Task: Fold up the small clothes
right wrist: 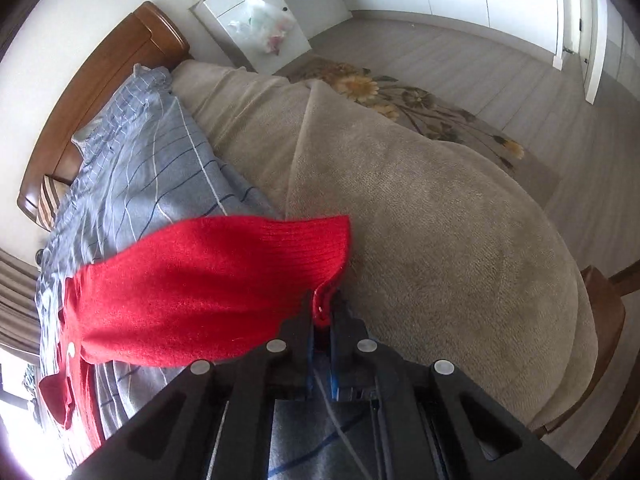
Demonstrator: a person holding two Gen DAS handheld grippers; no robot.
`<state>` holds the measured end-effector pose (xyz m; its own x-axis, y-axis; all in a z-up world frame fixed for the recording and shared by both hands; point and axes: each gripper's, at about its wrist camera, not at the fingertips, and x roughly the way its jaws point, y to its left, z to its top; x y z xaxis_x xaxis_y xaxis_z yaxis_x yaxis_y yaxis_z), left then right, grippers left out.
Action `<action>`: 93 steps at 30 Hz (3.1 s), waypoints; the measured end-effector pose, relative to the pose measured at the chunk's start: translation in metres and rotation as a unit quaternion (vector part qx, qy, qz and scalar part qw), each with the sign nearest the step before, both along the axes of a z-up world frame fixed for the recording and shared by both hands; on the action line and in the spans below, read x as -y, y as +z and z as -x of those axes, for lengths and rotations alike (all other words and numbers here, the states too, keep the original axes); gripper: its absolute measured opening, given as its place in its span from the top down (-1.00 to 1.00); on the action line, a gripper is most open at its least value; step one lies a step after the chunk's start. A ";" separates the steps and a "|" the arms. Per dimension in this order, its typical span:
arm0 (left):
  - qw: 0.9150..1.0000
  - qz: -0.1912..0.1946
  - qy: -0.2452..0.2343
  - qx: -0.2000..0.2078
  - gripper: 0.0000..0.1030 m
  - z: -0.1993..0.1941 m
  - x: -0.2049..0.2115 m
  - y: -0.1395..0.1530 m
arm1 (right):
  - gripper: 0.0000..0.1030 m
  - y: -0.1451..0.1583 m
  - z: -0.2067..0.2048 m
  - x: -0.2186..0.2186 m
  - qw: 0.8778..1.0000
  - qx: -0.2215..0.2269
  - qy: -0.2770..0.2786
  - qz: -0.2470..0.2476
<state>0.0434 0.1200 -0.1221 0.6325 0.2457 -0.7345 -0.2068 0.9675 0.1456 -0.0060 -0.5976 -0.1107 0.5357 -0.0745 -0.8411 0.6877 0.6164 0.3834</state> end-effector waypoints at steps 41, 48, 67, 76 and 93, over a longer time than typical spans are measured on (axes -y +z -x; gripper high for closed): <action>0.963 0.038 -0.267 0.006 0.94 -0.192 0.136 0.101 | 0.15 0.049 0.065 -0.145 0.978 0.136 0.056 0.146; 0.991 0.124 0.051 0.024 0.94 -0.202 -0.092 0.097 | 0.15 0.046 0.063 -0.148 0.978 0.132 0.057 0.149; 0.966 0.156 0.204 -0.018 0.93 -0.153 -0.185 -0.016 | 0.15 0.038 0.053 -0.155 0.978 0.096 0.074 0.168; 0.969 0.158 0.190 0.011 0.90 -0.150 -0.185 -0.025 | 0.15 0.036 0.050 -0.155 0.979 0.087 0.072 0.171; 0.981 0.152 0.078 0.092 -0.85 -0.059 -0.121 0.039 | -0.33 0.057 0.058 -0.178 0.968 0.110 0.073 0.214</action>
<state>0.1023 0.2405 -0.0833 0.7330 0.1367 -0.6663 -0.3517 0.9147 -0.1992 -0.0636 -0.4200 -0.0536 0.7293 -0.3003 -0.6147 0.5116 0.8360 0.1986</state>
